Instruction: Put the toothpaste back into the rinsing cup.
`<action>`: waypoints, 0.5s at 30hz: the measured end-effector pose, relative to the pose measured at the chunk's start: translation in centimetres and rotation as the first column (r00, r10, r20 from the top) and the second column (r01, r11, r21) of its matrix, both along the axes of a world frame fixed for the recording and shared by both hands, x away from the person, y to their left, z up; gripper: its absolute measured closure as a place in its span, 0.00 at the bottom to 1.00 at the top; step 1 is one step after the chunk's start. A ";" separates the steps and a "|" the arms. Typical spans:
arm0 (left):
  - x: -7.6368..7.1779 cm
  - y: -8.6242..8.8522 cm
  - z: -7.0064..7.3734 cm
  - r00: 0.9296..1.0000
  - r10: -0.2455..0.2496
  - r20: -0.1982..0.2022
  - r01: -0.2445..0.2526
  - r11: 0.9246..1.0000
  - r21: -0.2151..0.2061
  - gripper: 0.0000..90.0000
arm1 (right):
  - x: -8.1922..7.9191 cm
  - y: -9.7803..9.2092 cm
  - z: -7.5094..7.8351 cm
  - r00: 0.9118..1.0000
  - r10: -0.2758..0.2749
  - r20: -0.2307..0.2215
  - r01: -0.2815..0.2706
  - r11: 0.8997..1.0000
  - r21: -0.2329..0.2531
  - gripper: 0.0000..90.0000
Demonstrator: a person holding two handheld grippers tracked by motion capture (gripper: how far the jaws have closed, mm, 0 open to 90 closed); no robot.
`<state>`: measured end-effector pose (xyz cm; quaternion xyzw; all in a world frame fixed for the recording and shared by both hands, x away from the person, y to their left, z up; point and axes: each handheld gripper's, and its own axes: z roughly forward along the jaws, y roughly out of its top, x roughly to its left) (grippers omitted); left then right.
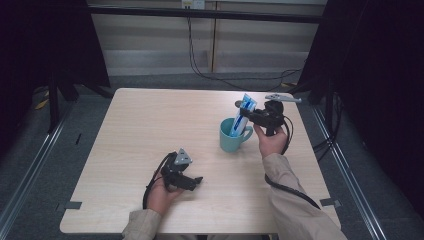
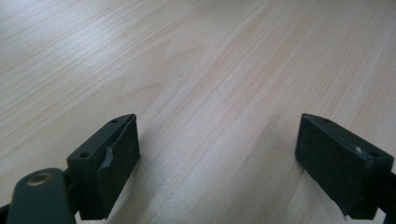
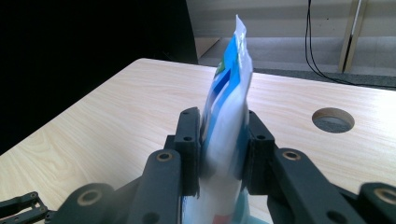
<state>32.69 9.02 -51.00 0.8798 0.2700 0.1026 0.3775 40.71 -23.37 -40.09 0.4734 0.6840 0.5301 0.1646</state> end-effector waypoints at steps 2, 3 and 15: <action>0.0 0.0 0.0 1.000 0.000 0.000 0.000 1.000 0.000 0.15 | 0.0 -0.2 0.0 1.000 -0.002 -0.003 0.002 1.000 0.003 0.80; 0.0 0.0 0.0 1.000 -0.001 0.000 0.001 1.000 -0.002 0.15 | 0.0 -0.3 -0.1 1.000 -0.002 -0.003 0.002 1.000 0.004 0.80; 0.0 0.0 0.0 1.000 0.001 0.000 -0.001 1.000 0.000 0.15 | -0.1 -0.6 -0.1 1.000 -0.005 -0.005 0.005 1.000 -0.004 0.79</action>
